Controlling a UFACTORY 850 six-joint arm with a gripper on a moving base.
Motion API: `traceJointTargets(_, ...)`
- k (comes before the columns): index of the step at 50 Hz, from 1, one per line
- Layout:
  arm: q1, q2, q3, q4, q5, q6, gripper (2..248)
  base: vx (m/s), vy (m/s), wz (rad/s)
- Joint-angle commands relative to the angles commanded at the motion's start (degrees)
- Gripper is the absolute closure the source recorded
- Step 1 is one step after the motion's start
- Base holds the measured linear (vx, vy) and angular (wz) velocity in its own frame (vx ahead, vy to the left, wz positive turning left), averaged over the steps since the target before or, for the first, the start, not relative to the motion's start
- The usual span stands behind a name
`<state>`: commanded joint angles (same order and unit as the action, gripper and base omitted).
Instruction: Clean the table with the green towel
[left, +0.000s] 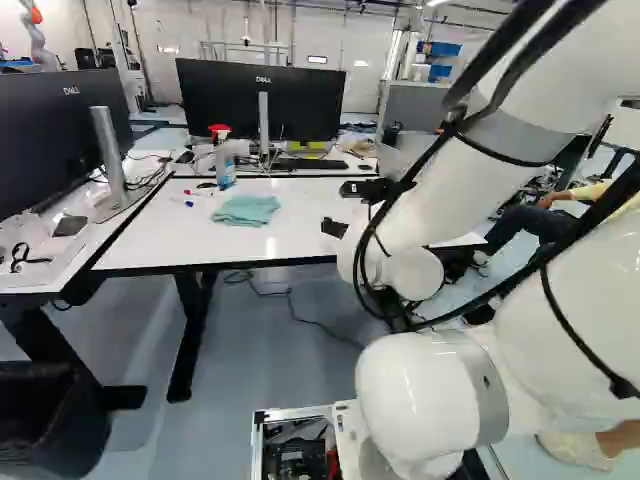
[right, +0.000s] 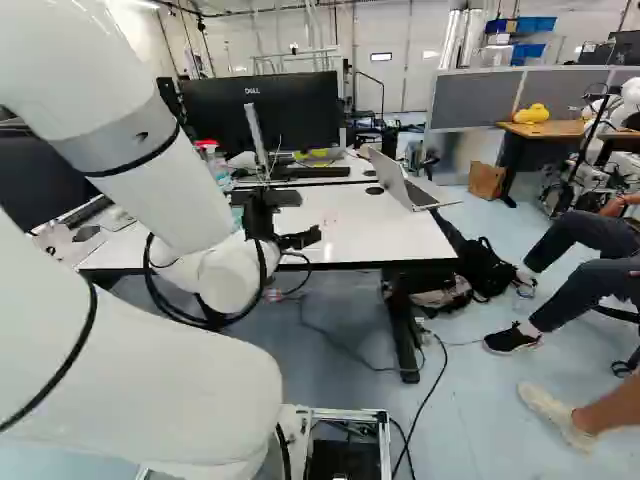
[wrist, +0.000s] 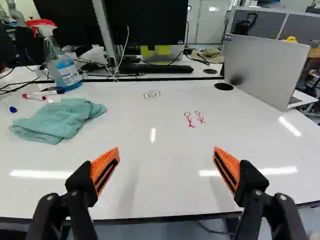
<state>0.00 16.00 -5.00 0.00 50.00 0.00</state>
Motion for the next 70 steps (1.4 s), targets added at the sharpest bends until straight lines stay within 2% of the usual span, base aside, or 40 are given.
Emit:
traceJointTargets(31, 0.00, -1.17, -0.99, 0.00, 0.00, 0.00, 3, 0.000, 0.000, 0.000)
traceJointTargets(53, 0.39, -6.73, -5.90, 0.00, 0.00, 0.00, 3, 0.000, 0.000, 0.000)
traceJointTargets(70, 2.06, -12.05, -10.91, 0.00, 0.00, 0.00, 3, 0.000, 0.000, 0.000)
